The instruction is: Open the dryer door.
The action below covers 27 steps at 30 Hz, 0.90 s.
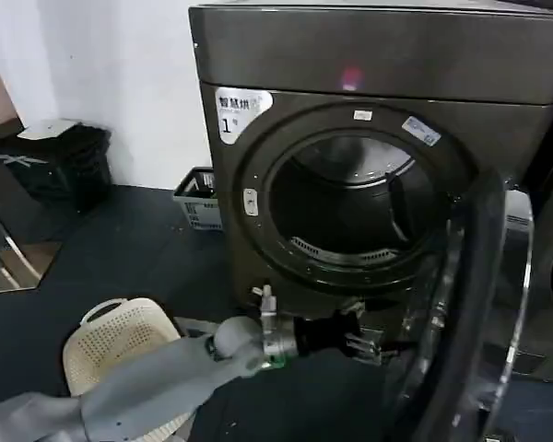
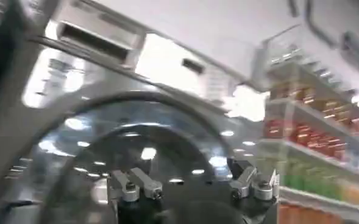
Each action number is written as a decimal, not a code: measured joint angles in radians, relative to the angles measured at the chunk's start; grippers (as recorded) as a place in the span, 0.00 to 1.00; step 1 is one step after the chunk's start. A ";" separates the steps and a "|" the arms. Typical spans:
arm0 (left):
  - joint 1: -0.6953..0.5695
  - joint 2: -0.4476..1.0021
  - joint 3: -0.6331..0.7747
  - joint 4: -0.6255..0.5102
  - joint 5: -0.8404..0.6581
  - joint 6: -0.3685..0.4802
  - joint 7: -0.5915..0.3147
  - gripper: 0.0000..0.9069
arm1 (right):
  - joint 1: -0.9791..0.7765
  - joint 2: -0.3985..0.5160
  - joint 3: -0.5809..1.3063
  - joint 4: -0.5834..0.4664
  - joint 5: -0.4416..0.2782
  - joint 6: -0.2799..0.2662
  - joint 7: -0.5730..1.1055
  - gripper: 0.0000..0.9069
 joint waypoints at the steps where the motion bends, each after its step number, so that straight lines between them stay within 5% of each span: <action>1: -0.009 -0.007 0.010 0.004 -0.002 0.000 -0.002 1.00 | -0.004 -0.003 0.016 0.002 -0.004 0.001 0.022 1.00; 27: -0.153 -0.269 0.157 0.207 0.020 -0.007 -0.087 1.00 | -0.119 -0.078 0.358 -0.025 -0.048 -0.039 0.151 1.00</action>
